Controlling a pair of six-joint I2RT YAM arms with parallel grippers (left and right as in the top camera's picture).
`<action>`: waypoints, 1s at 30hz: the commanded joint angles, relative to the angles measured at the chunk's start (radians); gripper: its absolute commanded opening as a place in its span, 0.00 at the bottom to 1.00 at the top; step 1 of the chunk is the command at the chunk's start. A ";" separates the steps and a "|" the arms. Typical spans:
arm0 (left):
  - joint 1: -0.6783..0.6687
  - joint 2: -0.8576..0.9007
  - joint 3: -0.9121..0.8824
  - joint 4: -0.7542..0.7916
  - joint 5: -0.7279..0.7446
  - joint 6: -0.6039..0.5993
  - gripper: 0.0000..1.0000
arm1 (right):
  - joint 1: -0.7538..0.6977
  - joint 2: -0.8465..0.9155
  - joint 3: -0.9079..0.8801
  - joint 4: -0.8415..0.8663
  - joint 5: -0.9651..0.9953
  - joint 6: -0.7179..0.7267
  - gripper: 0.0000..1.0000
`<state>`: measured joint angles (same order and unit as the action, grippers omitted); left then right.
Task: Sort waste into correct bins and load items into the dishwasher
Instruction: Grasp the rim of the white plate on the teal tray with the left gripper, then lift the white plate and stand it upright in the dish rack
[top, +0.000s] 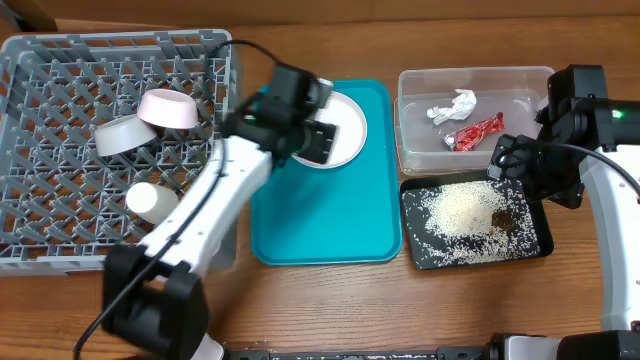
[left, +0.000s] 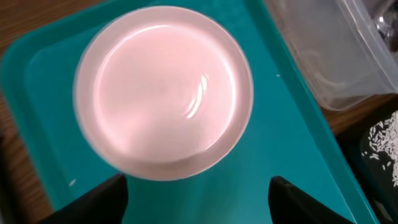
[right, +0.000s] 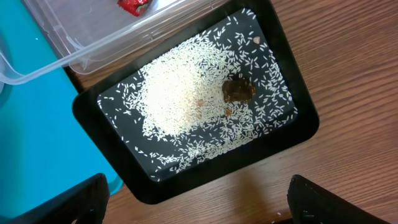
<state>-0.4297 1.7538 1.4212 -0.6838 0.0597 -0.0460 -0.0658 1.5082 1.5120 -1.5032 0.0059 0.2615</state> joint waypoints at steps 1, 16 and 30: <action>-0.055 0.110 0.014 0.050 -0.042 0.025 0.76 | -0.003 -0.007 0.021 0.004 0.000 0.001 0.93; -0.080 0.284 0.015 0.002 -0.041 0.016 0.40 | -0.003 -0.007 0.021 0.002 -0.007 0.000 0.93; -0.079 0.111 0.150 -0.097 -0.041 -0.028 0.04 | -0.003 -0.007 0.021 -0.003 -0.007 0.000 0.93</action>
<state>-0.5091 1.9831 1.4830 -0.7605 0.0223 -0.0338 -0.0658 1.5082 1.5120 -1.5089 0.0036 0.2611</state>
